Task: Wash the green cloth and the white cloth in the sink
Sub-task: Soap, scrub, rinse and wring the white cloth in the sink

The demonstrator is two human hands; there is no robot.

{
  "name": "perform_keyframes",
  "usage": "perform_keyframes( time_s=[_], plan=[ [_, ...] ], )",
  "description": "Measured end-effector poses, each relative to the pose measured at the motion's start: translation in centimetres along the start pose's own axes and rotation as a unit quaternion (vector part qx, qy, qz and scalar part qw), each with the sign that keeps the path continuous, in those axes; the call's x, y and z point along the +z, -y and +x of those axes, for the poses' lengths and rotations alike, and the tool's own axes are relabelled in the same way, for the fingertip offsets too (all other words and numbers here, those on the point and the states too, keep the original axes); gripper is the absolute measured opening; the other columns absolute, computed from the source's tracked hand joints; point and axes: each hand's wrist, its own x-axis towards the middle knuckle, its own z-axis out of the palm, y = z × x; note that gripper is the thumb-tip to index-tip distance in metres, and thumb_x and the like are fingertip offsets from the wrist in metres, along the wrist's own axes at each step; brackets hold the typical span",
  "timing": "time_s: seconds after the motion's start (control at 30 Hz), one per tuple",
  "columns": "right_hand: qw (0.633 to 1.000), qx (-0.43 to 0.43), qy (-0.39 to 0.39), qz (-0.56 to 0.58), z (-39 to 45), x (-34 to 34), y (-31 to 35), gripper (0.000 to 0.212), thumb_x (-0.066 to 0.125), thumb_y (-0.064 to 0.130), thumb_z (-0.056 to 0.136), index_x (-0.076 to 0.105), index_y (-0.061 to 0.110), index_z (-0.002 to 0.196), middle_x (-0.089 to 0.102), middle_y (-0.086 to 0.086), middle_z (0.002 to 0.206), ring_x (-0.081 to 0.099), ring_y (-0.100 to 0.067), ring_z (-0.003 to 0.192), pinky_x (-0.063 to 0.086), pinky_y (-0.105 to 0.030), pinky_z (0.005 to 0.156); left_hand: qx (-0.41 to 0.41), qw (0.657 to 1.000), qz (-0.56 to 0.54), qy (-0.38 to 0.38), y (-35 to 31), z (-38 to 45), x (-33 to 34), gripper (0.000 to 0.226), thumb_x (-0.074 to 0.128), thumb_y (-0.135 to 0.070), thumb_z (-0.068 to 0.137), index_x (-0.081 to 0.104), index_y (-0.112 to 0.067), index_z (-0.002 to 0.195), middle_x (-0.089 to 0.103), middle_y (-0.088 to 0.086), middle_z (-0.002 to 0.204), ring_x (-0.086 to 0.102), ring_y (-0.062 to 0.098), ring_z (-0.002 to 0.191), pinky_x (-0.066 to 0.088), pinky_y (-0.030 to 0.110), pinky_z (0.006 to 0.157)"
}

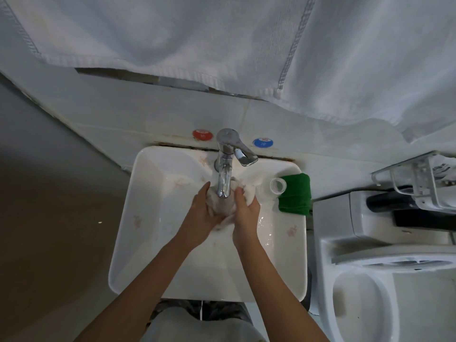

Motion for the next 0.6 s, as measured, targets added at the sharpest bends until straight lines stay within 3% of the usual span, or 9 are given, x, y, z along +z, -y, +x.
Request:
perform_keyframes(
  time_s=[0.17,0.3,0.4,0.47,0.53,0.6],
  plan=[
    [0.994,0.074,-0.008,0.082,-0.4,-0.1,0.0,0.024,0.060,0.019,0.094,0.066,0.012,0.116,0.072,-0.010,0.108,0.069,-0.025,0.100,0.056,-0.037,0.088,-0.003,0.999,0.006,0.035,0.5,-0.6,0.0,0.105,0.078,-0.021,0.074,0.006,-0.022,0.150,0.028,0.010,0.147,0.038,0.025,0.134,0.039,0.041,0.107],
    [0.994,0.066,0.014,0.086,-0.5,-0.4,0.2,0.020,0.062,0.016,0.092,0.068,0.012,0.111,0.073,-0.010,0.103,0.070,-0.025,0.095,0.057,-0.033,0.081,-0.009,1.000,-0.005,0.017,0.6,-0.4,0.2,0.102,0.079,-0.025,0.074,0.010,-0.021,0.150,0.029,0.008,0.148,0.036,0.025,0.135,0.040,0.040,0.106],
    [0.997,0.056,0.017,0.050,-0.5,-0.5,0.2,0.017,0.064,0.019,0.091,0.067,0.018,0.108,0.073,-0.006,0.103,0.069,-0.022,0.097,0.056,-0.031,0.082,-0.016,0.999,-0.032,-0.004,0.9,-0.2,0.6,0.104,0.079,-0.045,0.067,0.018,-0.022,0.148,0.035,0.006,0.145,0.041,0.022,0.131,0.042,0.036,0.101],
    [0.999,0.037,0.024,0.021,-0.6,-0.4,0.2,0.013,0.063,0.020,0.092,0.066,0.025,0.103,0.072,0.000,0.102,0.068,-0.019,0.098,0.055,-0.031,0.085,-0.024,0.999,-0.045,-0.015,0.9,-0.3,0.9,0.093,0.075,-0.042,0.074,0.022,-0.023,0.148,0.036,0.003,0.145,0.043,0.019,0.129,0.041,0.028,0.095],
    [0.999,0.010,0.034,-0.017,-0.6,-0.3,0.1,0.011,0.059,0.024,0.094,0.062,0.034,0.100,0.068,0.009,0.102,0.065,-0.012,0.098,0.052,-0.030,0.088,-0.023,0.997,-0.064,-0.021,0.9,-0.5,1.1,0.082,0.069,-0.042,0.080,0.024,-0.024,0.147,0.037,0.002,0.145,0.044,0.020,0.128,0.044,0.032,0.098],
    [0.998,-0.002,0.036,-0.060,-0.6,-0.2,-0.1,0.010,0.054,0.032,0.096,0.058,0.037,0.103,0.063,0.015,0.104,0.060,-0.007,0.099,0.048,-0.028,0.090,-0.018,0.998,-0.058,-0.036,0.6,-0.7,1.1,0.082,0.062,-0.057,0.077,0.032,-0.023,0.145,0.044,0.004,0.140,0.049,0.021,0.123,0.046,0.036,0.097]
  ],
)
